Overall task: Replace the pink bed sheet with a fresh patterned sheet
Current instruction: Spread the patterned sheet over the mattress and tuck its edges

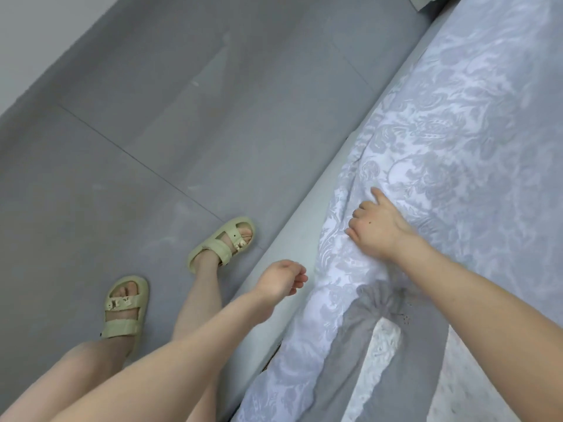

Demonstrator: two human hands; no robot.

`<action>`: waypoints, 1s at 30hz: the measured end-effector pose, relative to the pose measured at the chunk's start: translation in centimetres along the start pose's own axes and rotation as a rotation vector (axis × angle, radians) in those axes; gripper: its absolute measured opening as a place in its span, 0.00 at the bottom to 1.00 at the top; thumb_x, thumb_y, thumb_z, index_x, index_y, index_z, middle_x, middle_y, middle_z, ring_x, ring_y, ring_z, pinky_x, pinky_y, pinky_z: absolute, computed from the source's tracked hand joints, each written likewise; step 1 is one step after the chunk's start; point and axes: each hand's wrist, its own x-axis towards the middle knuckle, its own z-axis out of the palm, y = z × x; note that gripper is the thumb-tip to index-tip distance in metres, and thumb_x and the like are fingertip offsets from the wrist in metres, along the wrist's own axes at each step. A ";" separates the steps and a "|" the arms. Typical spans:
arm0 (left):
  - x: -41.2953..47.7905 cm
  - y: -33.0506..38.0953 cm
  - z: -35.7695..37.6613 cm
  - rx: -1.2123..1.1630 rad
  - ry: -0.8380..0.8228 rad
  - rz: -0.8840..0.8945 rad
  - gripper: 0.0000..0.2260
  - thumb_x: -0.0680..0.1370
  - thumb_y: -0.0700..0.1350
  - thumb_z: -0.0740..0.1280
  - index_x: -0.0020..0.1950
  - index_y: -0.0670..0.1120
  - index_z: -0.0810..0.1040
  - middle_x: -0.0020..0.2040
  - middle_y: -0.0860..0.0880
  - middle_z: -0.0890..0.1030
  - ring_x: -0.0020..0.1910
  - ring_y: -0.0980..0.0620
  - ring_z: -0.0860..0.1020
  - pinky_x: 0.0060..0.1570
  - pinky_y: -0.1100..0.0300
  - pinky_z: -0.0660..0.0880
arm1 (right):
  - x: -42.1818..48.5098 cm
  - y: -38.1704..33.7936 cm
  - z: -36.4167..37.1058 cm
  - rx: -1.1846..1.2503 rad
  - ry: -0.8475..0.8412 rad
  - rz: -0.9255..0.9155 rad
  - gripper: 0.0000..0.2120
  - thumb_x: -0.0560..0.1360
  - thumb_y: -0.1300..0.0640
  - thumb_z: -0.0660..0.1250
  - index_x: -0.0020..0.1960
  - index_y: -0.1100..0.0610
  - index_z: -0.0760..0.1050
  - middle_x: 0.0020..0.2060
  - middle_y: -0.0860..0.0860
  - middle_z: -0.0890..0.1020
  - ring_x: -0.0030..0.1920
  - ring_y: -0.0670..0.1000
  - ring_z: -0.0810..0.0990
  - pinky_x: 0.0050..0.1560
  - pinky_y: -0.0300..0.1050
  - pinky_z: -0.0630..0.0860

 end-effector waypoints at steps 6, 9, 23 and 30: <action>5.2 5.5 7.1 0.055 -0.088 -0.066 0.15 0.78 0.58 0.57 0.39 0.49 0.71 0.39 0.48 0.75 0.38 0.50 0.72 0.42 0.59 0.69 | 5.6 8.5 0.9 -0.046 -0.056 -0.131 0.16 0.79 0.47 0.56 0.50 0.52 0.81 0.46 0.48 0.82 0.54 0.54 0.77 0.71 0.63 0.51; 6.3 6.3 8.8 0.115 -0.098 -0.040 0.24 0.77 0.65 0.53 0.43 0.47 0.76 0.47 0.47 0.82 0.47 0.48 0.80 0.53 0.56 0.75 | 7.5 10.4 0.8 0.023 -0.190 -0.185 0.22 0.81 0.45 0.46 0.54 0.50 0.78 0.54 0.47 0.81 0.61 0.50 0.73 0.73 0.58 0.47; 8.4 9.0 10.8 0.040 -0.185 -0.272 0.25 0.75 0.68 0.52 0.54 0.54 0.80 0.54 0.55 0.80 0.56 0.53 0.77 0.63 0.54 0.70 | 5.5 14.2 4.8 0.313 0.031 -0.364 0.25 0.74 0.46 0.51 0.26 0.54 0.76 0.26 0.48 0.74 0.29 0.52 0.76 0.31 0.44 0.69; 8.0 9.0 12.1 -0.065 -0.323 -0.325 0.35 0.64 0.77 0.56 0.62 0.58 0.76 0.62 0.58 0.77 0.63 0.55 0.74 0.67 0.54 0.66 | 7.2 13.6 1.6 0.243 -0.666 -0.379 0.25 0.82 0.43 0.41 0.53 0.51 0.75 0.59 0.53 0.78 0.60 0.54 0.74 0.61 0.49 0.63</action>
